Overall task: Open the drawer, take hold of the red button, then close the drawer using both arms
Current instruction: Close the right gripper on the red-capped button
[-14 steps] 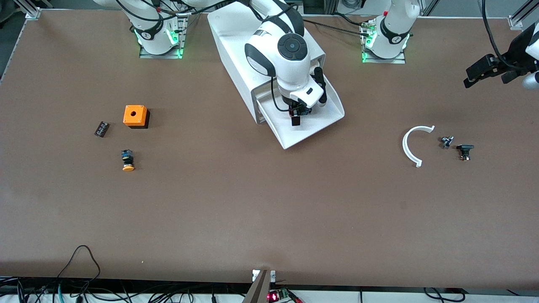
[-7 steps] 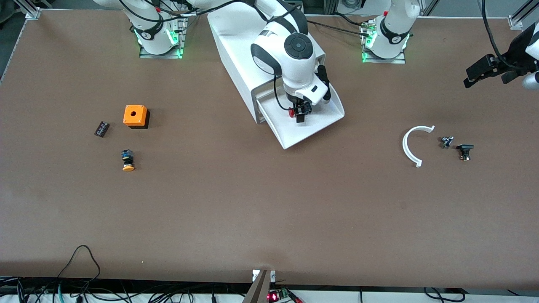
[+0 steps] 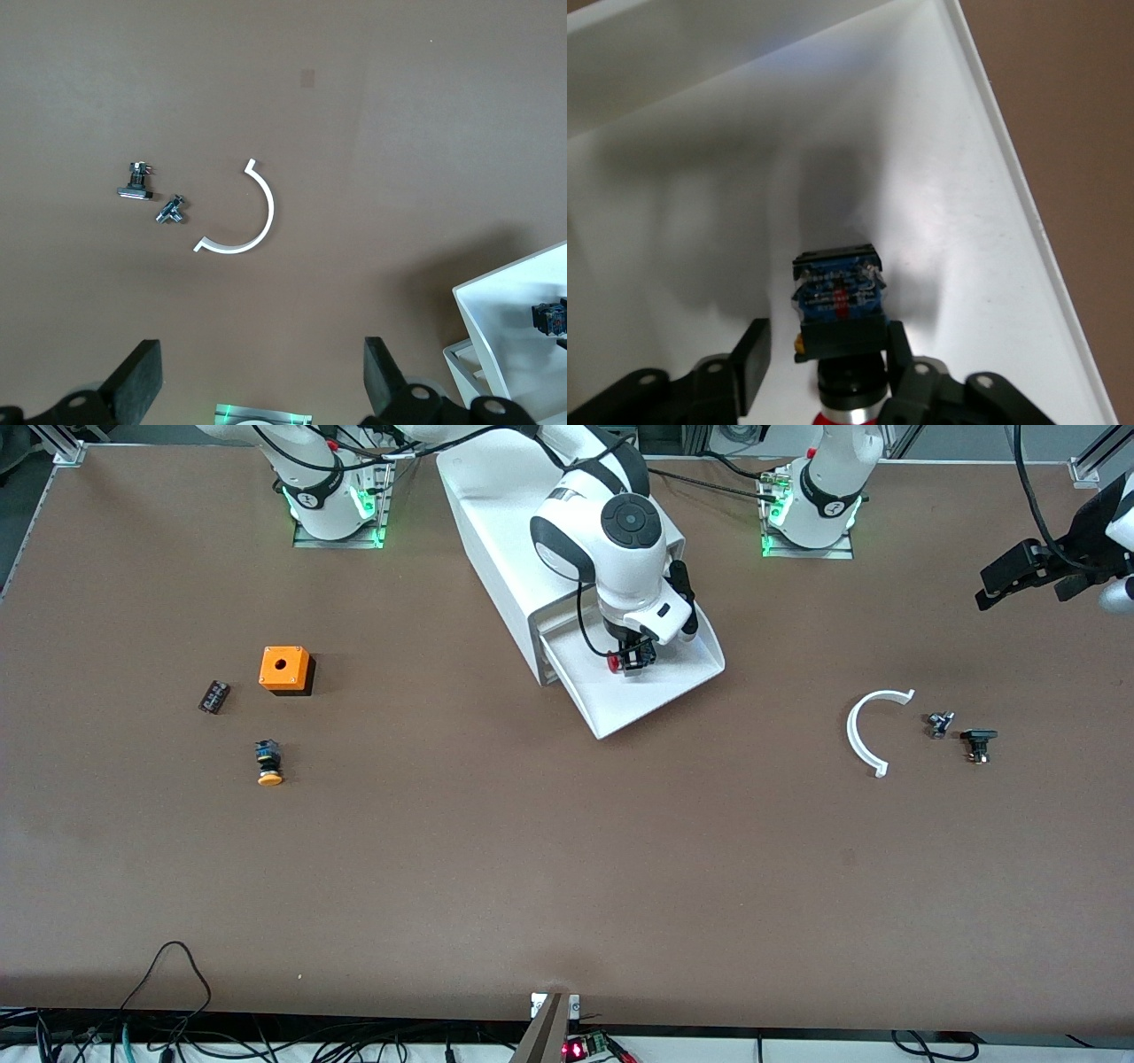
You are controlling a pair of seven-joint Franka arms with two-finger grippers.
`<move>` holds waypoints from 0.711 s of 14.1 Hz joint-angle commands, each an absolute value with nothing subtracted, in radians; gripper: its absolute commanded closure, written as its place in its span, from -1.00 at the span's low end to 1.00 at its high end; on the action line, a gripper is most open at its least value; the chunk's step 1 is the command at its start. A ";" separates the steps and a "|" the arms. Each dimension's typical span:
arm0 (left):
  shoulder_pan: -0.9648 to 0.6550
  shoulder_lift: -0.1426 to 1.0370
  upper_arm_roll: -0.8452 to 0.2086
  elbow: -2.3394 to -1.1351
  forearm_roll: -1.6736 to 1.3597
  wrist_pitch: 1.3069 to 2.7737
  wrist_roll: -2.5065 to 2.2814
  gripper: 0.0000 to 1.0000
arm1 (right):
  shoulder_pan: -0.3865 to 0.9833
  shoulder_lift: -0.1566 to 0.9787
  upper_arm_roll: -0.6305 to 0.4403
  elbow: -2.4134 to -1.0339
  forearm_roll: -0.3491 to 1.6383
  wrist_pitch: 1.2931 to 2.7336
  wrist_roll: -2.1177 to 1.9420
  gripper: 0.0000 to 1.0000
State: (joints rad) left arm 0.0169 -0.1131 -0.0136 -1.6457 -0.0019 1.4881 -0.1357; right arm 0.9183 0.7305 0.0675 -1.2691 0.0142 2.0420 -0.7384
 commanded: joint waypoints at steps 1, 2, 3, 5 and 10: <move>0.005 -0.126 -0.006 -1.660 0.025 1.502 -0.132 -1.00 | 0.925 0.755 0.066 -1.236 -0.002 2.042 -0.736 0.01; 0.005 -0.126 -0.006 -1.660 0.025 1.502 -0.133 -1.00 | 0.927 0.755 0.066 -1.236 -0.002 2.042 -0.736 0.08; 0.005 -0.124 -0.006 -1.660 0.025 1.503 -0.133 -1.00 | 0.927 0.755 0.066 -1.236 -0.006 2.042 -0.738 0.13; 0.005 -0.124 -0.006 -1.660 0.025 1.515 -0.143 -1.00 | 0.928 0.765 0.067 -1.235 -0.021 2.043 -0.736 0.21; 0.006 -0.118 0.000 -1.661 0.023 1.529 -0.146 -1.00 | 0.933 0.769 0.072 -1.232 -0.021 2.060 -0.735 0.36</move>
